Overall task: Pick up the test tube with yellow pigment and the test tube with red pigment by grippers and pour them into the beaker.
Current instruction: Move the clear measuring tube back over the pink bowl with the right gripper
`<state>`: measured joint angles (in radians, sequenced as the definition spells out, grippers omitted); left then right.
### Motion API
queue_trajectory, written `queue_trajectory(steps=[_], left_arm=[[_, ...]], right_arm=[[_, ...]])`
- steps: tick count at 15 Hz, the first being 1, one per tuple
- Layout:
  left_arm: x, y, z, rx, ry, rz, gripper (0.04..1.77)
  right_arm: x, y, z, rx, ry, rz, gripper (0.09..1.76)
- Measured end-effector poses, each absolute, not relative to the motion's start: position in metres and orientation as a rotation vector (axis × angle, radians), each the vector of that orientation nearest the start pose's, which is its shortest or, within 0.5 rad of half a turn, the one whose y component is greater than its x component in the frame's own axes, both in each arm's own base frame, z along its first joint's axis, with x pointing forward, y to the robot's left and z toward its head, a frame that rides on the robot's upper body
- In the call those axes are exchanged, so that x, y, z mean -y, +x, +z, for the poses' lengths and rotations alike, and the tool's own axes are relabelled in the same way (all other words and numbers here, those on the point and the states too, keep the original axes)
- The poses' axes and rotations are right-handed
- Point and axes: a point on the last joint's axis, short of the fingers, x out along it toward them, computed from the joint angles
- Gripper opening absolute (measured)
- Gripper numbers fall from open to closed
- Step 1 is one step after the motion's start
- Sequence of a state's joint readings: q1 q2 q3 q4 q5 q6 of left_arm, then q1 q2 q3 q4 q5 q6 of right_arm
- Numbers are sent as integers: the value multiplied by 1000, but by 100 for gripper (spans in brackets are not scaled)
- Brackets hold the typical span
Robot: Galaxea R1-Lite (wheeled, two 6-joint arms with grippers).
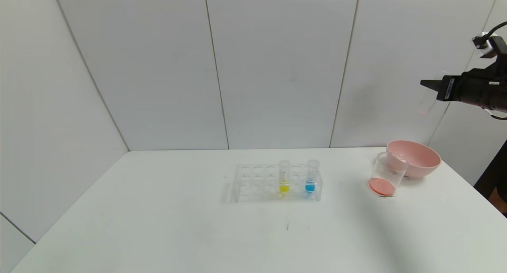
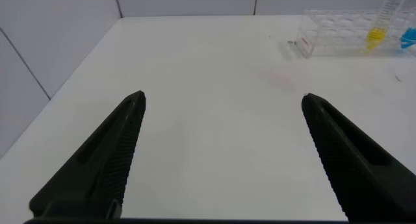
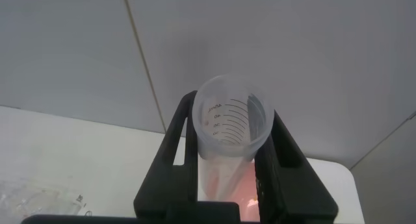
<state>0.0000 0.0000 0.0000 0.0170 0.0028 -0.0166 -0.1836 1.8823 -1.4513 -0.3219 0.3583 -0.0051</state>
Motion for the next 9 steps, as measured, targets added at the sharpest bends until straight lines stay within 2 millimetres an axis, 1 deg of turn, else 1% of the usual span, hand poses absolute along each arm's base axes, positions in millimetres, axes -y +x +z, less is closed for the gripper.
queue_trajectory(steps=[4,7,9], left_arm=[[0,-23,74,-17,-17,3,172],[0,-23,74,-17,-16,3,172],[0,-23,74,-17,-17,3,172]], right_arm=[[75,400,247,11,39,106,56],[81,419,216,-9,65,84,56],[84,430,197,-30,68,39,56]])
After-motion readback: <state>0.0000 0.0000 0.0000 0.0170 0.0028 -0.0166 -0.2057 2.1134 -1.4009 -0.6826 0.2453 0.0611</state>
